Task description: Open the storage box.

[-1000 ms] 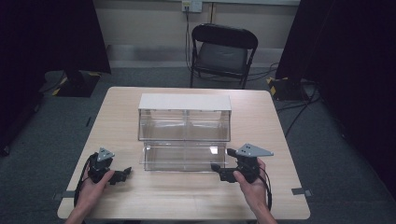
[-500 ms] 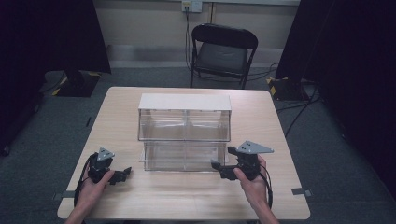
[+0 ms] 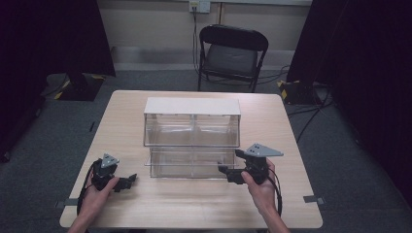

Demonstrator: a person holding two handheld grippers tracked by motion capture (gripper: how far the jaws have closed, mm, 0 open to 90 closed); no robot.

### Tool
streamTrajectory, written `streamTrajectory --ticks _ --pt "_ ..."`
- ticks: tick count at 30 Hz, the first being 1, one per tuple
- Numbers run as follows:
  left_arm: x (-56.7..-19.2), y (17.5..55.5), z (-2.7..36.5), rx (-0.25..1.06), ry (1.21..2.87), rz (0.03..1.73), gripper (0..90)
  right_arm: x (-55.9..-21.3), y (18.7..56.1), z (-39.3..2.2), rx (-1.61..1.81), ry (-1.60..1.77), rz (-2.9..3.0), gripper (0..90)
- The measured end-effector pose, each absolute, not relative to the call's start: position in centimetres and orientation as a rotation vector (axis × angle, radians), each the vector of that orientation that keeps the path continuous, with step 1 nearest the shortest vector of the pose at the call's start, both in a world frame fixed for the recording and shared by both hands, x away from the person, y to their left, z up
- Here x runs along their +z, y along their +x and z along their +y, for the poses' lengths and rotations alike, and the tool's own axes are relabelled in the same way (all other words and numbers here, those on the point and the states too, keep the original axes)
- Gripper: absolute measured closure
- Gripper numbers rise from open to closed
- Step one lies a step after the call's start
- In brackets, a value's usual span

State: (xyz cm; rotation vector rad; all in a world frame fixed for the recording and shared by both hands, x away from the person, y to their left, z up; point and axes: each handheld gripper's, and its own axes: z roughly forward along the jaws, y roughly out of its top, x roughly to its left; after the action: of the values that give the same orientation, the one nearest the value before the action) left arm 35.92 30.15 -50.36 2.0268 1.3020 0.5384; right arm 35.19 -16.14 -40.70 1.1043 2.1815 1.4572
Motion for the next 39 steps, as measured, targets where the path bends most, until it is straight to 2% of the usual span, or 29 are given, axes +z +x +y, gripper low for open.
streamTrajectory --ticks 39 --pt "-50.4 35.9 30.1 0.539 2.026 1.303 0.3 -39.6 35.8 -16.2 1.488 1.097 2.146 13.4"
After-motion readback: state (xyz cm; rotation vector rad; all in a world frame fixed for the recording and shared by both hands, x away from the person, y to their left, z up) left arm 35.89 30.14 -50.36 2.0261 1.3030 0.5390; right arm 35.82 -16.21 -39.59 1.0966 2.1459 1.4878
